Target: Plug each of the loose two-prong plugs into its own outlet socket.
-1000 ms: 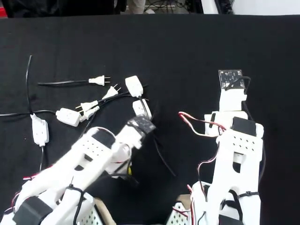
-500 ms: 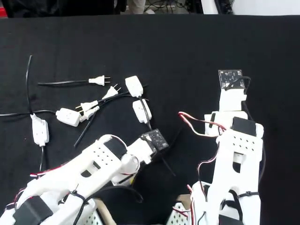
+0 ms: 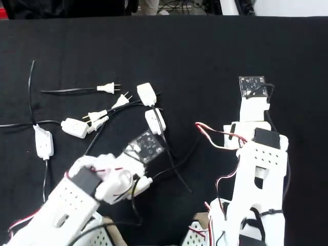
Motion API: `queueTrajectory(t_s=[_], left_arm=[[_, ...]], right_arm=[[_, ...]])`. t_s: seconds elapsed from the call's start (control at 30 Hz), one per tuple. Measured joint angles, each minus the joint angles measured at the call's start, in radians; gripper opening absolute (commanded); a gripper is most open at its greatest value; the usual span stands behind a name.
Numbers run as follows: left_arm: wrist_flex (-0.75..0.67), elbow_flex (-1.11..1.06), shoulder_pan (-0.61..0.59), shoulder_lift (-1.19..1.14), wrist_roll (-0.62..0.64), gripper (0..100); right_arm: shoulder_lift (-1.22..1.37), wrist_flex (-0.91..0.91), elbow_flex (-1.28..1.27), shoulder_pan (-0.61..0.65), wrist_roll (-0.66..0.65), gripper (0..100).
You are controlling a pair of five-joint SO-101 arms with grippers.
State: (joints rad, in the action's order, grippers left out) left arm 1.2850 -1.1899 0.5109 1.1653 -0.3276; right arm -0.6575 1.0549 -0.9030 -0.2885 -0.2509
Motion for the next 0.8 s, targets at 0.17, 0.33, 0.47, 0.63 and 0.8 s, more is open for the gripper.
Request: queueTrajectory(t_s=[0.17,0.33,0.47,0.63,0.8], left_arm=[[0.032,-0.021,0.012,0.140,0.000,28],[0.023,-0.054,0.038,0.118,-0.011,29],[-0.005,-0.054,0.086,0.005,-0.021,29],[-0.110,-0.060,0.094,-0.198,-0.028,28],[-0.238,-0.077,0.094,-0.362,-0.028,19]], right_arm=[[0.000,0.000,0.000,0.000,0.000,1.8],[0.000,0.000,0.000,0.000,0.000,1.8],[0.000,0.000,0.000,0.000,0.000,1.8],[0.003,0.000,0.000,0.000,0.000,1.8],[0.006,0.000,0.000,0.000,0.000,1.8]])
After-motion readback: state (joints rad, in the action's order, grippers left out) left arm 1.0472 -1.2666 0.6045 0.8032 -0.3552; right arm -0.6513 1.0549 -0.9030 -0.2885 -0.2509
